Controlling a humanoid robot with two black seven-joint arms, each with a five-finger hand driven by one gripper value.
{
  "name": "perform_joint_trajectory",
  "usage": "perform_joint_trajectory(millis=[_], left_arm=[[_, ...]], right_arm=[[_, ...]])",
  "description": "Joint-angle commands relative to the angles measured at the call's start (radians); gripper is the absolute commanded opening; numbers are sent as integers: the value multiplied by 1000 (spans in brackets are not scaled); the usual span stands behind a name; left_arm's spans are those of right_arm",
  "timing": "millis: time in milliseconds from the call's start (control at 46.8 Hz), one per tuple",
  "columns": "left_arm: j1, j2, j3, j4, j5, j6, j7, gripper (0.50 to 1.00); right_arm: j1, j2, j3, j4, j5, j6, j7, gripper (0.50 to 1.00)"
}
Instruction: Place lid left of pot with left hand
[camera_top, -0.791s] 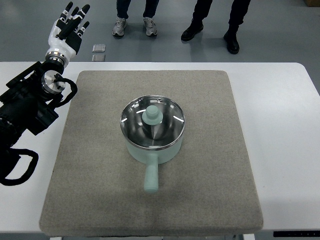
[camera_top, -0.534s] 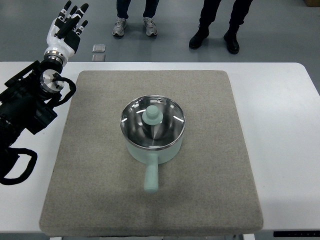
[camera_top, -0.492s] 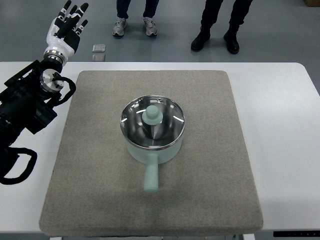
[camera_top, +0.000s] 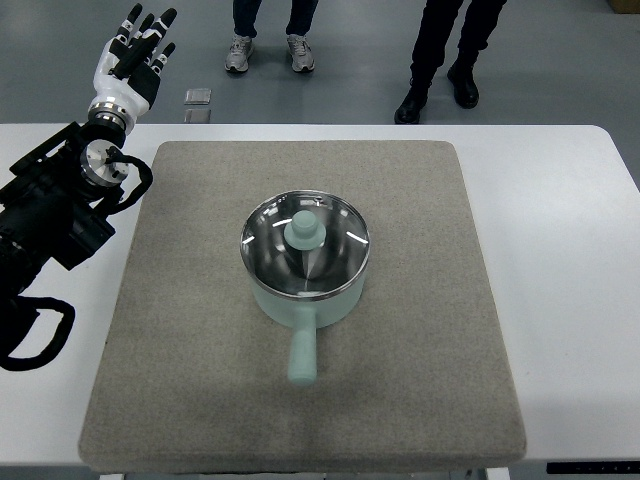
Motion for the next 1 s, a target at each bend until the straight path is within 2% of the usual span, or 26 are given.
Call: perform_joint_trajectory(millis=[0,855,983], left_arm=[[1,1,1,1,0,-2,0,996],[1,12,5,-2,46,-3,1,994],[2,13,22,-63,126,1,3,994]], right_arm=[[0,0,0,0,-1,0,0,924],[0,0,0,0,0,0,0,924],[0,0,0,0,0,0,0,924]])
